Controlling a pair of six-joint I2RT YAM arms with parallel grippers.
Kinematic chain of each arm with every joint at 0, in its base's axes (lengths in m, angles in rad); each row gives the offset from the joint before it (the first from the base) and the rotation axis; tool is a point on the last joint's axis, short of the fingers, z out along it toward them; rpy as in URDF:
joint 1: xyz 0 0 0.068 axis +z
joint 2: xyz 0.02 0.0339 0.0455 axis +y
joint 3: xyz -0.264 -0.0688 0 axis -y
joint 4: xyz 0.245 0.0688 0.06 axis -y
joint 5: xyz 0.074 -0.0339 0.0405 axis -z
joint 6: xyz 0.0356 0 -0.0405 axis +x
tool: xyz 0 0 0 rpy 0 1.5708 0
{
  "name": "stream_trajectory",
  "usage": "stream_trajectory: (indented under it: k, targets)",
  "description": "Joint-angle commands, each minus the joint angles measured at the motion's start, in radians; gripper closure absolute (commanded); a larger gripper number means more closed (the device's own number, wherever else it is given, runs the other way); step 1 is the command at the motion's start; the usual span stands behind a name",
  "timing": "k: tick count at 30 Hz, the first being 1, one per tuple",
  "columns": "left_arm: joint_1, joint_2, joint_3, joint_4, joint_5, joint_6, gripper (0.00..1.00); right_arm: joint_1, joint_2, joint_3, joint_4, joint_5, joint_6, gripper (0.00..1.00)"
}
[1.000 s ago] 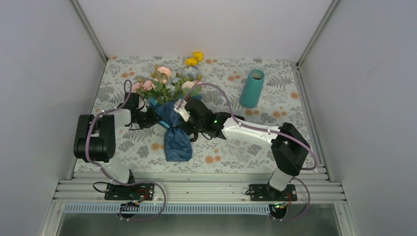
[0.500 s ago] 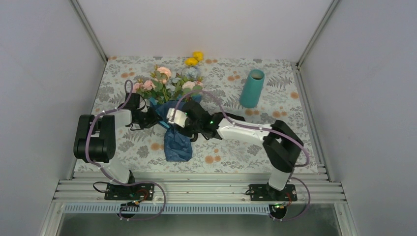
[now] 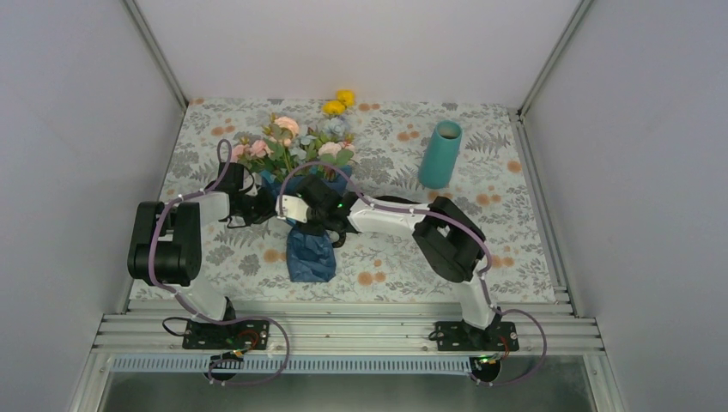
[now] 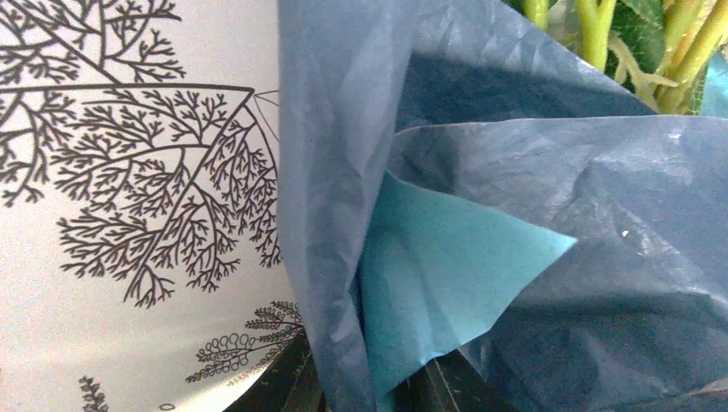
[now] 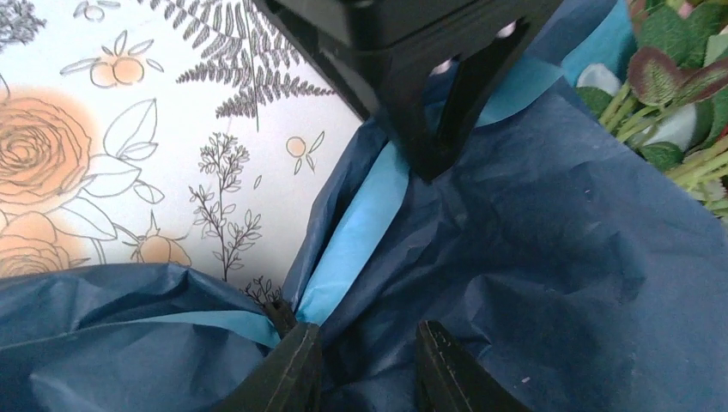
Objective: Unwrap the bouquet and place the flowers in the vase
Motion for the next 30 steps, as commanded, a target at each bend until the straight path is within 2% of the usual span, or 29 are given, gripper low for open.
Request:
stream_trajectory:
  k: [1, 8, 15, 24, 30]
  targets:
    - [-0.001, -0.015, -0.008, 0.014, 0.022, 0.004, 0.77, 0.012, 0.022, 0.043, -0.055, -0.010, -0.044, 0.69]
    - [-0.001, -0.018, -0.002, 0.011, 0.020, 0.004, 0.77, 0.012, 0.048, 0.069, -0.101, -0.042, -0.080, 0.67]
    - [-0.001, -0.013, 0.001, 0.006, 0.016, 0.011, 0.77, 0.012, 0.010, 0.096, -0.184, -0.102, -0.130, 0.63]
    - [-0.002, -0.029, 0.005, -0.013, 0.011, 0.017, 0.77, 0.012, 0.051, 0.126, -0.220, -0.087, -0.169, 0.60]
    - [-0.001, -0.016, 0.003, -0.003, 0.019, 0.018, 0.77, 0.013, 0.083, 0.148, -0.208, -0.044, -0.186, 0.66]
